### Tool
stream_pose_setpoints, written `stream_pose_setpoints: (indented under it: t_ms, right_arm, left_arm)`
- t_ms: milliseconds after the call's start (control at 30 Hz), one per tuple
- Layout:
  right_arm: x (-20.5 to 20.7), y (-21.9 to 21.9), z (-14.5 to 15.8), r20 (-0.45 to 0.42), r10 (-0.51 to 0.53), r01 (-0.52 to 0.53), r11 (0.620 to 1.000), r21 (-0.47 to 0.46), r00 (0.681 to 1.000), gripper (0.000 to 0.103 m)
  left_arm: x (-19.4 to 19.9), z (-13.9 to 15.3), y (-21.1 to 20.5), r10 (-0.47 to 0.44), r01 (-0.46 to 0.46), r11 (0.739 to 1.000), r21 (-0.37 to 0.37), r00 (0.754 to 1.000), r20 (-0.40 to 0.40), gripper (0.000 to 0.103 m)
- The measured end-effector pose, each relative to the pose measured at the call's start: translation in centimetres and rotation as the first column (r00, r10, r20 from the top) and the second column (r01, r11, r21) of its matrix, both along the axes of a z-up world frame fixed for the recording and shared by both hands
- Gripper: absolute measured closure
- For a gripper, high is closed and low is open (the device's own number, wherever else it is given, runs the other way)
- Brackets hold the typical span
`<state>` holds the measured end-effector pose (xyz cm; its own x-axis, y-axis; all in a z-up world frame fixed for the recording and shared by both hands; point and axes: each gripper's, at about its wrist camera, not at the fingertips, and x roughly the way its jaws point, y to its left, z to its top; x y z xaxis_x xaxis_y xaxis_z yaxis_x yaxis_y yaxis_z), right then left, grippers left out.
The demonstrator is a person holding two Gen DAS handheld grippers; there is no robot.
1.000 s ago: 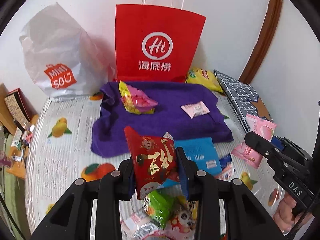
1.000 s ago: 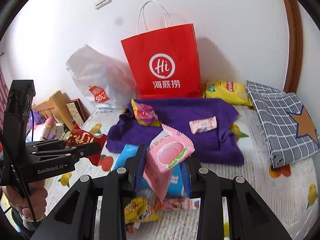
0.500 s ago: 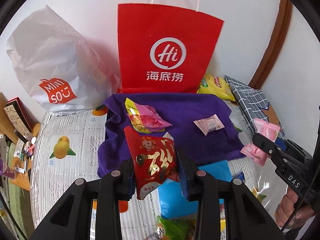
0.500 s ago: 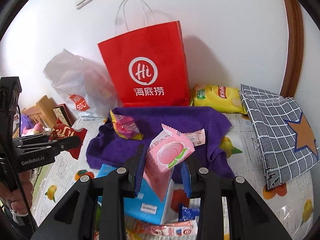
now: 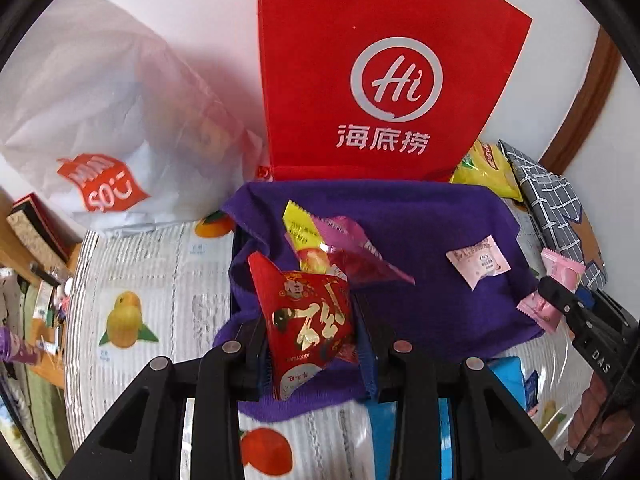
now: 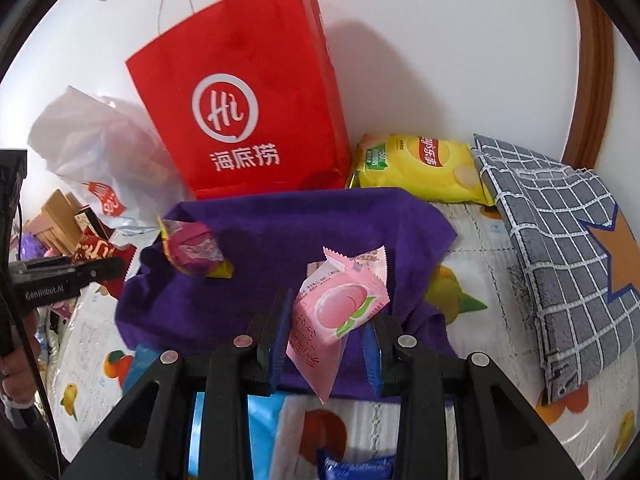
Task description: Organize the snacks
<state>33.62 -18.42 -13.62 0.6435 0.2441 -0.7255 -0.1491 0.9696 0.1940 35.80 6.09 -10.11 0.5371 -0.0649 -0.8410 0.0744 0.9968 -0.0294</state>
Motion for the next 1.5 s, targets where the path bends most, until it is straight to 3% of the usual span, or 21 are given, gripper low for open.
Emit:
stream_pose_setpoints:
  t_ms: [333, 833, 1300, 1367, 1433, 1500]
  right_arm:
    - [1.7, -1.2, -2.0, -0.017, -0.024, 0.024, 1.000, 0.002, 1.000, 0.070]
    - [2.3, -0.9, -5.1, -0.072, -0.007, 0.009, 0.999, 0.033, 0.997, 0.070]
    - [2.6, -1.1, -5.5, -0.074, -0.016, 0.020, 0.998, 0.055, 0.997, 0.068]
    - [2.6, -1.1, -5.4, -0.068, -0.019, 0.022, 0.999, 0.048, 0.998, 0.062]
    - [2.5, -1.1, -5.1, -0.054, -0.026, 0.029, 0.999, 0.039, 0.998, 0.048]
    - [2.2, -1.2, -4.6, -0.033, -0.032, 0.033, 0.999, 0.028, 0.999, 0.046]
  left_arm:
    - [1.7, -2.5, 1.0, 0.025, -0.027, 0.999, -0.030, 0.998, -0.055, 0.070]
    - [2.8, -6.3, -1.0, -0.021, 0.022, 1.000, 0.004, 0.986, -0.163, 0.069]
    - [3.2, -6.8, -1.9, -0.032, 0.034, 0.999, 0.011, 0.985, -0.172, 0.069]
    - [3.3, -6.8, -1.8, -0.025, 0.028, 1.000, 0.012, 0.985, -0.173, 0.068]
    - [3.3, -6.9, -1.6, -0.018, 0.020, 1.000, 0.012, 0.984, -0.175, 0.067]
    - [3.4, -6.9, -1.4, -0.017, 0.018, 1.000, 0.004, 0.984, -0.177, 0.067]
